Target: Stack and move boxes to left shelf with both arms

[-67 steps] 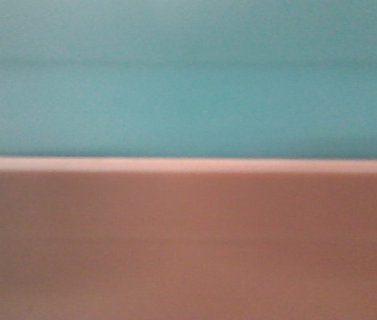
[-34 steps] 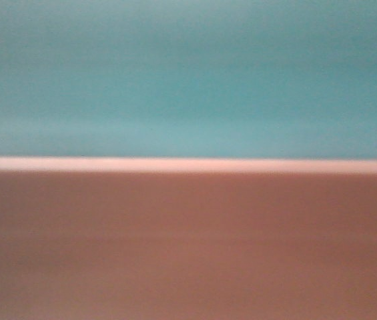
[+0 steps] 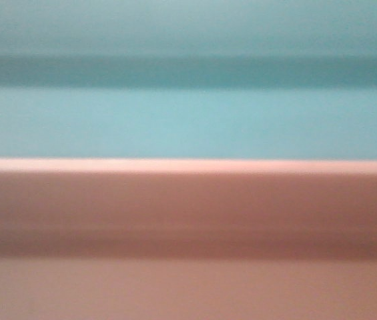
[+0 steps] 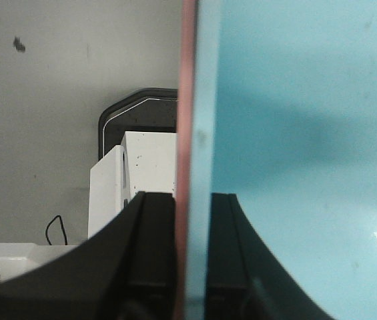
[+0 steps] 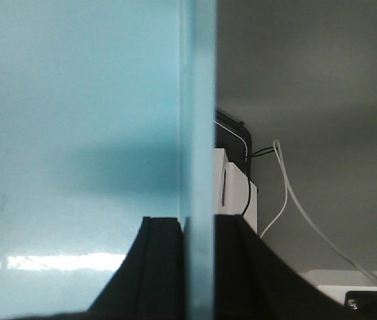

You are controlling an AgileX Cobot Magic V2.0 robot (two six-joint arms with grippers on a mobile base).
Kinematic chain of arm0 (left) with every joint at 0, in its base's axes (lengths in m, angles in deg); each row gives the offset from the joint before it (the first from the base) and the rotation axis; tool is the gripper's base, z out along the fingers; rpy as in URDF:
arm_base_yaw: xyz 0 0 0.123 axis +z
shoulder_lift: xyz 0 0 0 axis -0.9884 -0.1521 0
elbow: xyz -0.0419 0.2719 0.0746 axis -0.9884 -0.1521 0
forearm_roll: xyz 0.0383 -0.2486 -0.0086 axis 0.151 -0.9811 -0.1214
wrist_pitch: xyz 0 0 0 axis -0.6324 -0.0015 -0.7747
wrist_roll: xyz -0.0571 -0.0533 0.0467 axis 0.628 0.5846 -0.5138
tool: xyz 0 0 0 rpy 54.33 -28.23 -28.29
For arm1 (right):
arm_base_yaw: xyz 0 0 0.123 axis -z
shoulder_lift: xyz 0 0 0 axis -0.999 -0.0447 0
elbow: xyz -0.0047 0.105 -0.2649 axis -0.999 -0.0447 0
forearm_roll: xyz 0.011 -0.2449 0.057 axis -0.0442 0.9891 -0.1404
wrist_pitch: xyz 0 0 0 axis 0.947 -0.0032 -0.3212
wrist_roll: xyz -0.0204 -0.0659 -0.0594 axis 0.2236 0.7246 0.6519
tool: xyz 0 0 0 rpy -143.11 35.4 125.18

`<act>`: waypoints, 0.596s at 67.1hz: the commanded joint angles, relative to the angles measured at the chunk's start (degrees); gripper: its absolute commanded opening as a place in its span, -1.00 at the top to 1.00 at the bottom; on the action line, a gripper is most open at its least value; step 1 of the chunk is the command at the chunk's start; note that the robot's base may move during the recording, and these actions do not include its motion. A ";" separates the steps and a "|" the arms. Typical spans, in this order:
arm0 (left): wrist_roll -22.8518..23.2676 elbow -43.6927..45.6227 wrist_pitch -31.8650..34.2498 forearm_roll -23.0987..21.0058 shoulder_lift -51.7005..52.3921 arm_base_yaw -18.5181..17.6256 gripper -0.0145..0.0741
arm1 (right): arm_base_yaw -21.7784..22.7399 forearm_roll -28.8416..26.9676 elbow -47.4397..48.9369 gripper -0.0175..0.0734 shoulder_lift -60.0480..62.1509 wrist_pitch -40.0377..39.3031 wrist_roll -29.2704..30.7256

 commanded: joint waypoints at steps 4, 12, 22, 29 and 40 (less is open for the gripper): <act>0.61 2.11 -5.12 -1.66 2.26 0.11 0.70 | -0.01 1.70 1.67 0.47 1.89 3.51 0.29; 0.61 2.11 -5.12 -1.55 2.26 0.23 0.70 | -0.01 1.70 1.67 0.47 1.89 3.51 0.29; 0.61 2.11 -5.12 -1.55 2.26 0.23 0.70 | -0.01 1.70 1.67 0.47 1.89 3.51 0.29; 0.61 2.11 -5.12 -1.55 2.26 0.23 0.70 | -0.01 1.70 1.67 0.47 1.89 3.51 0.29; 0.61 2.11 -5.12 -1.32 2.26 0.23 0.70 | -0.01 1.70 1.67 0.47 1.89 3.51 0.29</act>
